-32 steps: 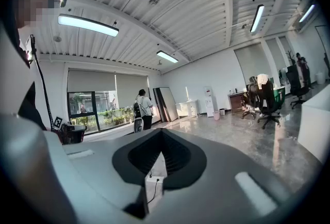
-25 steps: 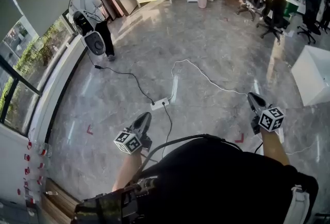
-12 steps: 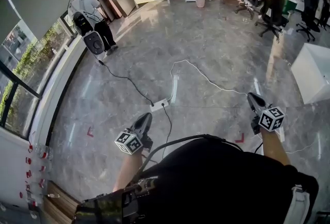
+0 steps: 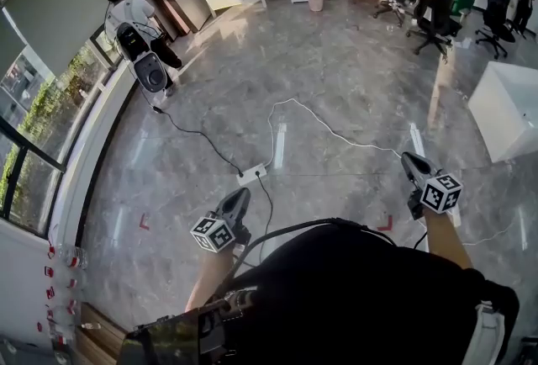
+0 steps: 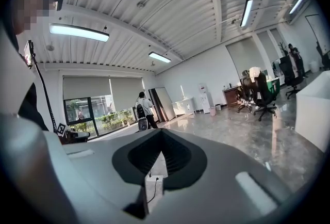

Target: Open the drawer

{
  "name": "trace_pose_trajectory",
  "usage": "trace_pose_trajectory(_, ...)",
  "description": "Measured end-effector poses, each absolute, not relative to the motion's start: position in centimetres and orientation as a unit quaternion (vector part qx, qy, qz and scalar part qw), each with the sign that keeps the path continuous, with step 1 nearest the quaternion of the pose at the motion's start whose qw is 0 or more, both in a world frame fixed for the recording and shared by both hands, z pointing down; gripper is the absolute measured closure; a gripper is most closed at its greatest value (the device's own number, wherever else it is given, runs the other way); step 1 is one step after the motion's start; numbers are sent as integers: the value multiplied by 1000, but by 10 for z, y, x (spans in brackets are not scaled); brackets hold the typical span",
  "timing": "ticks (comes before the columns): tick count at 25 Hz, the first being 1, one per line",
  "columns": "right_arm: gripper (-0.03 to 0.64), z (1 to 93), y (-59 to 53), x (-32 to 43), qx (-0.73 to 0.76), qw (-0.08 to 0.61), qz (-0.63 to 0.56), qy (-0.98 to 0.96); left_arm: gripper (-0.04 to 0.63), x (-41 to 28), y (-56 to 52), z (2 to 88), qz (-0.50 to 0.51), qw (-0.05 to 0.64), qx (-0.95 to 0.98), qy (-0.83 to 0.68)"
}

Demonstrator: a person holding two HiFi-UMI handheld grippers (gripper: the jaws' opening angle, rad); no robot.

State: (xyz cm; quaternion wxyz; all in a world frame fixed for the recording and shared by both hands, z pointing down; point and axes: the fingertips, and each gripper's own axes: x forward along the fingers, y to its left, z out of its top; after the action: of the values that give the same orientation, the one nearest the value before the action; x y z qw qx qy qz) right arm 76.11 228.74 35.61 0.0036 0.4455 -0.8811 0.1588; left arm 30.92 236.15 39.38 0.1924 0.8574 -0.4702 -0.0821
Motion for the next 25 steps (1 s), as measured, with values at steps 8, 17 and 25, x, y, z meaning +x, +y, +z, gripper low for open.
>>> trace_pose_trajectory(8, 615, 368, 2295, 852, 460, -2, 173, -871, 595, 396, 2347, 385, -69, 196, 863, -461)
trace_pose_trajectory(17, 615, 382, 2303, 937, 481, -7, 193, -855, 595, 494, 2331, 382, -59, 203, 884, -417)
trace_pose_trajectory(25, 615, 414, 2292, 945, 487, 0, 214, -847, 595, 500, 2309, 395, -59, 209, 884, -413)
